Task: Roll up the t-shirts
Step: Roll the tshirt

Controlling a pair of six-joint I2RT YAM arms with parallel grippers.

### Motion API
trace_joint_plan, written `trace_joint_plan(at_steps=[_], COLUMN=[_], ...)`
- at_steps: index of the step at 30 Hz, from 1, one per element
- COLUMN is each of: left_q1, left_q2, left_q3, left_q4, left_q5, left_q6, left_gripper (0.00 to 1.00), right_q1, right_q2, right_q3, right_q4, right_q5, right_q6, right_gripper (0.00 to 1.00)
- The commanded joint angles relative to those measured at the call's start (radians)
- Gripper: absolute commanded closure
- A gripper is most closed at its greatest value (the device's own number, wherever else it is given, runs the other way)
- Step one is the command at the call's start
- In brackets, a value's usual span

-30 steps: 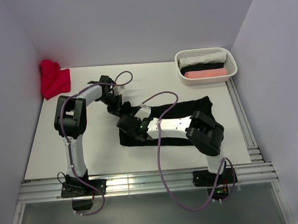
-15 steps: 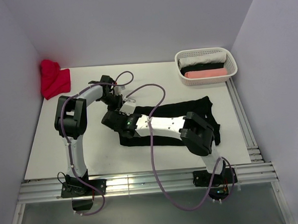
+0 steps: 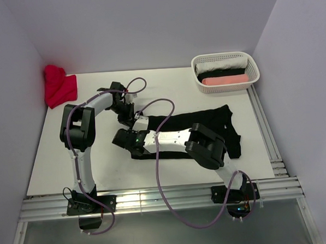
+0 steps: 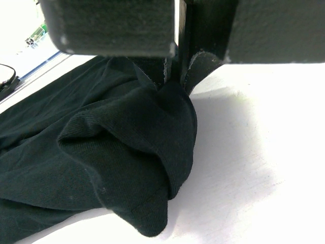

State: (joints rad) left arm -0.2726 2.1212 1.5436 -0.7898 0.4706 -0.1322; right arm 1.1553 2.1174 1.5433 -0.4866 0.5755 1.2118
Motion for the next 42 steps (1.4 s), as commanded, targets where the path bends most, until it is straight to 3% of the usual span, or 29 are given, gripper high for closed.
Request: trace_joint_plan(at_steps=[1,9,14,20,30,32,35,42], left_q1=[-0.005,-0.005,-0.005,-0.005,-0.004,-0.002,0.009,0.075], left_q2=[-0.014,-0.015,-0.015,-0.012,0.011,0.008,0.005,-0.015], left_q3=[0.023,0.023,0.018,0.018,0.023,0.015,0.007,-0.028], left_q4=[-0.019,-0.020,-0.023,-0.025,-0.031,-0.028,-0.026,-0.031], left_q5=[-0.053,-0.053,-0.061,-0.088,-0.124,-0.135,-0.154,-0.208], left_q6=[0.026,0.028,0.031,0.029,0.020,0.023,0.031,0.080], left_gripper=[1.00,1.00,1.00,1.00,1.00,1.00,1.00,1.00], right_q1=[0.035,0.057,0.066,0.076,0.095,0.095,0.099,0.119], right_q2=[0.001,0.088,0.164,0.239,0.302,0.299,0.254,0.153], right_q3=[0.003,0.106,0.216,0.310,0.388,0.383,0.325,0.220], right_q4=[-0.038,-0.139,-0.288,-0.401,-0.552,-0.543,-0.434,-0.161], right_q5=[0.012,-0.009,-0.012,-0.048,-0.037,-0.043,-0.060,-0.110], right_q6=[0.022,0.020,0.009,-0.005,-0.003,-0.009,-0.037,-0.101], right_gripper=[0.61,0.55,0.52,0.52,0.68,0.80,0.90,0.94])
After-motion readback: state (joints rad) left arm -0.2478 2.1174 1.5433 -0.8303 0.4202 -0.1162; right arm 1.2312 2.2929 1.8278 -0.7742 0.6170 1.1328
